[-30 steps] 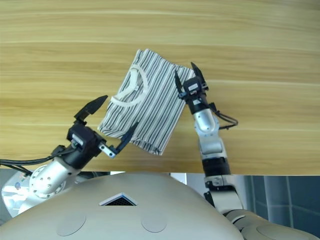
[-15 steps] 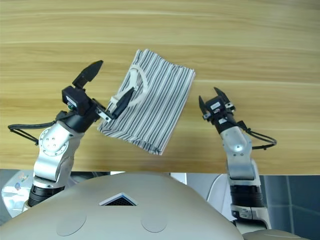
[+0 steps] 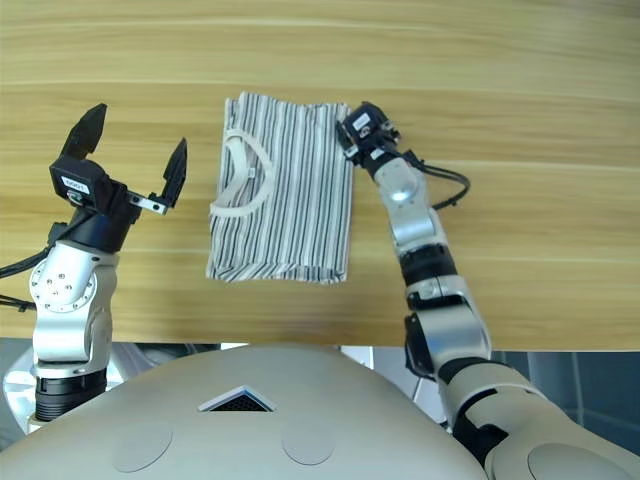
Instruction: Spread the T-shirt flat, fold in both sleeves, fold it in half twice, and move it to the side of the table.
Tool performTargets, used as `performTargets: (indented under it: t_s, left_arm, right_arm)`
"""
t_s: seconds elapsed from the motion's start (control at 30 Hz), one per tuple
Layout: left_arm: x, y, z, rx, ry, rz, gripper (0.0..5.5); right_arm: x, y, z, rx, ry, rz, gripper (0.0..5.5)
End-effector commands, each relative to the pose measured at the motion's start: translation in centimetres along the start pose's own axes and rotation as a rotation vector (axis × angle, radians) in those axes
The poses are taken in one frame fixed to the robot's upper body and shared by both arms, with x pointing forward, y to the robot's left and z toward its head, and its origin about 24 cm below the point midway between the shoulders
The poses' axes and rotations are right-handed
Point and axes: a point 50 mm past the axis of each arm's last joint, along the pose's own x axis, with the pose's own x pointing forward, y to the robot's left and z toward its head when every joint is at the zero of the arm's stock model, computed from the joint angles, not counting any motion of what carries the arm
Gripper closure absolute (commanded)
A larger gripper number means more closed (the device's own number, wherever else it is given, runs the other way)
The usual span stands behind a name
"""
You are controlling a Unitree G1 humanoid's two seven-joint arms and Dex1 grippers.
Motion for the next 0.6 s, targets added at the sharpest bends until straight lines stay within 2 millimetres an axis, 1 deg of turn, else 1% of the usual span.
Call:
performTargets:
  t_s: [0.03,0.07,0.17,0.2,0.23,0.3,0.33,0.37,0.4,0.43,0.47,0.53,0.6]
  left_arm:
    - [0.1,-0.6,-0.7,-0.023,0.019,0.005,0.38]
    - [0.2,-0.7,-0.8,-0.035,0.022,0.002,0.38]
    - [0.5,-1.2,-1.1,-0.04,0.029,-0.015,0.38]
    - [0.3,-1.0,-1.3,0.004,0.047,-0.026,0.38]
    - [-0.1,-0.5,-1.6,0.089,0.073,-0.046,0.38]
    - [-1.0,0.8,-1.8,0.223,0.093,-0.069,0.38]
    - [-1.3,1.7,-1.8,0.365,0.098,-0.065,0.38]
    - [-1.6,2.7,-2.0,0.549,0.121,-0.056,0.38]
    - [-2.1,3.6,-2.3,0.733,0.143,-0.066,0.38]
    - [-2.5,4.1,-2.5,0.869,0.156,-0.087,0.38]
    - [-3.2,4.6,-3.1,0.957,0.187,-0.129,0.38]
    - [-4.2,5.0,-4.0,1.049,0.235,-0.216,0.38]
    - [-5.4,4.0,-5.1,1.088,0.274,-0.393,0.38]
  right_arm:
    - [1.2,-1.0,0.8,0.017,-0.031,-0.055,2.82]
    - [1.2,-1.4,0.7,0.029,-0.031,-0.072,2.82]
    - [1.4,-1.4,0.5,0.036,-0.032,-0.082,2.82]
    - [0.9,-1.7,0.2,0.024,-0.045,-0.094,2.82]
    - [-0.1,-2.4,0.0,0.009,-0.078,-0.114,2.82]
    - [-1.9,-3.4,0.2,-0.013,-0.161,-0.157,2.82]
    - [-3.3,-3.9,0.5,-0.027,-0.214,-0.185,2.82]
    - [-5.2,-4.6,0.7,-0.078,-0.269,-0.223,2.82]
    - [-7.4,-5.3,0.9,-0.194,-0.319,-0.249,2.82]
    - [-9.0,-5.6,1.1,-0.291,-0.346,-0.25,2.82]
    - [-10.7,-6.0,0.7,-0.445,-0.333,-0.219,2.82]
    - [-12.7,-6.3,-0.4,-0.644,-0.276,-0.126,2.82]
    - [-14.7,-6.4,-2.1,-0.79,-0.187,0.007,2.82]
